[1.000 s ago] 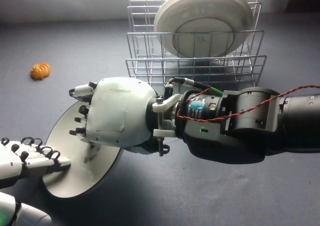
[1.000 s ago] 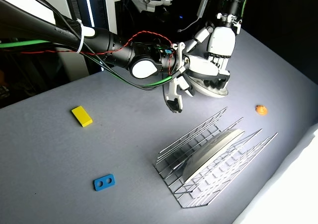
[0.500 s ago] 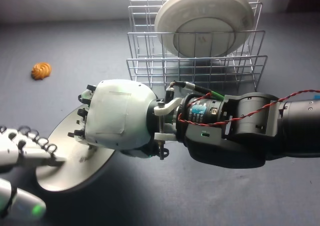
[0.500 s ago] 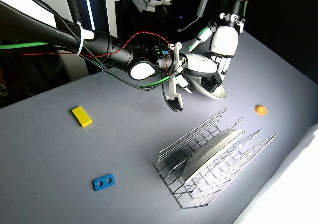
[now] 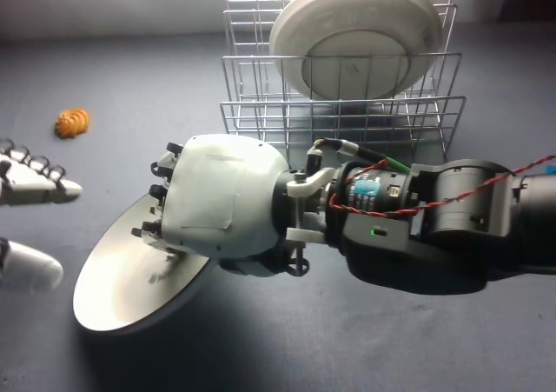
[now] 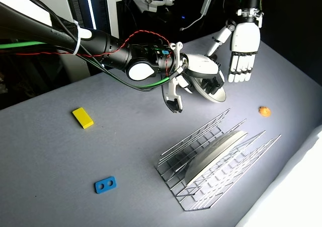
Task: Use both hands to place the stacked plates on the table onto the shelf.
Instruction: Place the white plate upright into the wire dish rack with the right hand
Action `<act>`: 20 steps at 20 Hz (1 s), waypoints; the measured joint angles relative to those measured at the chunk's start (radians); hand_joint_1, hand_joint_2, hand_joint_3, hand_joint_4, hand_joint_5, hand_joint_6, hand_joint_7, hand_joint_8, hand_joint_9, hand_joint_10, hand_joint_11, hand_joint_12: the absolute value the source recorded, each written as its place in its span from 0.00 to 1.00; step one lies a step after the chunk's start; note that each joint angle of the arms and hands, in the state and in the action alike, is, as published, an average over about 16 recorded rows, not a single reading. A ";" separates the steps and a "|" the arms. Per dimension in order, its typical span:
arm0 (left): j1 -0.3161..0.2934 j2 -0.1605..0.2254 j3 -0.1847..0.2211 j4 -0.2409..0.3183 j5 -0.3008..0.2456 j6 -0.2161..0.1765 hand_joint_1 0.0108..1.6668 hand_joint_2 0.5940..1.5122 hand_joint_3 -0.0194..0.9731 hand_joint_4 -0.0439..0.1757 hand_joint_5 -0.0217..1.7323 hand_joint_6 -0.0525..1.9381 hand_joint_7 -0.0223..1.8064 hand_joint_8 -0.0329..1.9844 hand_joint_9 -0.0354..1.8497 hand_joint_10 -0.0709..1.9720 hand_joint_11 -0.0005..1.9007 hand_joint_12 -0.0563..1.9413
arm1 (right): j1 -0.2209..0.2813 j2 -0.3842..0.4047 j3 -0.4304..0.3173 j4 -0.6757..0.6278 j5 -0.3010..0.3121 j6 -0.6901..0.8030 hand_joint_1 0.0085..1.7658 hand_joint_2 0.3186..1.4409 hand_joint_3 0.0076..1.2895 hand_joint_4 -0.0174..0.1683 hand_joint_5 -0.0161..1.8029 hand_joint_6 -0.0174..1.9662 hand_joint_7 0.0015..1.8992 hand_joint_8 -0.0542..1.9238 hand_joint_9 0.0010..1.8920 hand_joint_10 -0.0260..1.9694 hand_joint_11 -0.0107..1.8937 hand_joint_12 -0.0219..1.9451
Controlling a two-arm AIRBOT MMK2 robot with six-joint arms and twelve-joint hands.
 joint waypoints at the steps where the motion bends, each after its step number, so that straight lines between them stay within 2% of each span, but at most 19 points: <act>1: -0.016 0.004 0.008 0.012 -0.007 0.002 0.00 0.58 0.03 0.22 0.05 0.03 0.05 0.02 0.05 0.04 0.01 0.03 | 0.000 0.012 -0.012 0.003 0.002 0.000 0.69 0.61 0.00 0.09 0.45 0.35 0.50 0.58 0.49 0.42 0.35 0.65; 7: -0.107 0.017 0.063 0.107 -0.096 0.022 0.00 0.58 0.03 0.23 0.05 0.03 0.05 0.02 0.05 0.04 0.02 0.03 | 0.009 0.101 -0.104 0.020 0.015 0.001 0.71 0.61 0.00 0.11 0.47 0.42 0.51 0.54 0.50 0.46 0.36 0.61; 16: -0.207 0.016 0.158 0.257 -0.312 0.095 0.00 0.57 0.03 0.23 0.06 0.03 0.06 0.02 0.06 0.04 0.02 0.04 | 0.046 0.267 -0.267 0.056 0.036 0.003 0.75 0.62 0.00 0.09 0.49 0.51 0.52 0.54 0.48 0.58 0.37 0.61; 20: -0.237 0.010 0.191 0.302 -0.394 0.129 0.00 0.57 0.03 0.23 0.06 0.03 0.06 0.02 0.06 0.04 0.02 0.04 | 0.065 0.327 -0.323 0.081 0.041 0.005 0.76 0.62 0.00 0.10 0.49 0.53 0.51 0.55 0.48 0.57 0.37 0.61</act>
